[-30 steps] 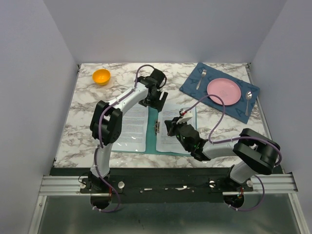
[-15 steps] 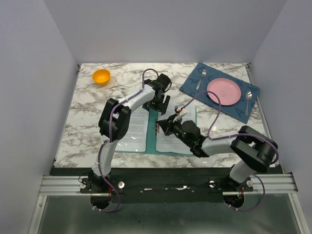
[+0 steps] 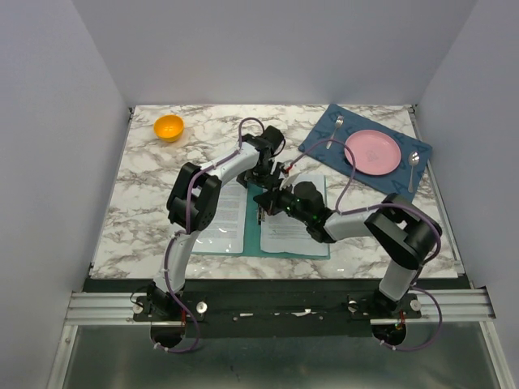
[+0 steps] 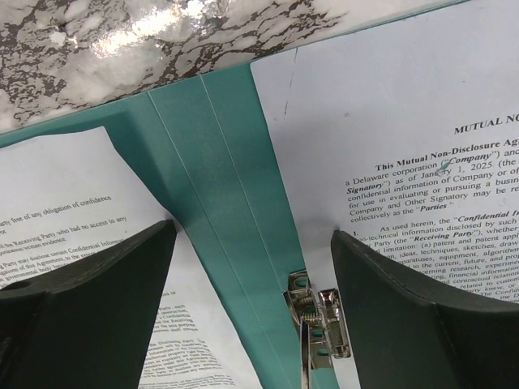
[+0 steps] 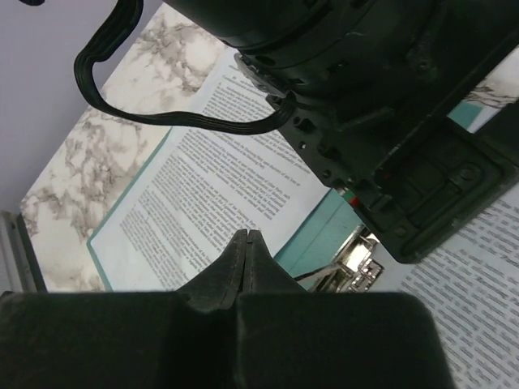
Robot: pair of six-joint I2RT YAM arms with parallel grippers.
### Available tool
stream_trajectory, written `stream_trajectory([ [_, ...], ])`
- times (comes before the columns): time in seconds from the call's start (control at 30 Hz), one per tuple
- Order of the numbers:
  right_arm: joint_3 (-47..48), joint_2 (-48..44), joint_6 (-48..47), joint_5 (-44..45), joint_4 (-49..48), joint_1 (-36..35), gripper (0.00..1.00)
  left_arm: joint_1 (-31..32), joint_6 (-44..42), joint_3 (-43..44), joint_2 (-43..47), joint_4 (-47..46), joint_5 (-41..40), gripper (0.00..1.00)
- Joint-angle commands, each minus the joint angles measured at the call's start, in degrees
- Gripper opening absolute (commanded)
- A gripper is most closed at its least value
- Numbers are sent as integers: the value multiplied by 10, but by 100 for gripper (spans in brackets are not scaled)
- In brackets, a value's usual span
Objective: Put the files into the folder
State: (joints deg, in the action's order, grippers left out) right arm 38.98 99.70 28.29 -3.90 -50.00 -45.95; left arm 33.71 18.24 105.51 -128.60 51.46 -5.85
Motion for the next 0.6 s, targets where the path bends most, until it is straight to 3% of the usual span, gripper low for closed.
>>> stream_trajectory([
  [0.0,33,39,16,-56,10,3,3,-1,-8,-18,-14,6,-14,91],
  [0.57,44,110,66,-111,-1,9,1,-10,-30,-44,-4,-1,-12,91],
])
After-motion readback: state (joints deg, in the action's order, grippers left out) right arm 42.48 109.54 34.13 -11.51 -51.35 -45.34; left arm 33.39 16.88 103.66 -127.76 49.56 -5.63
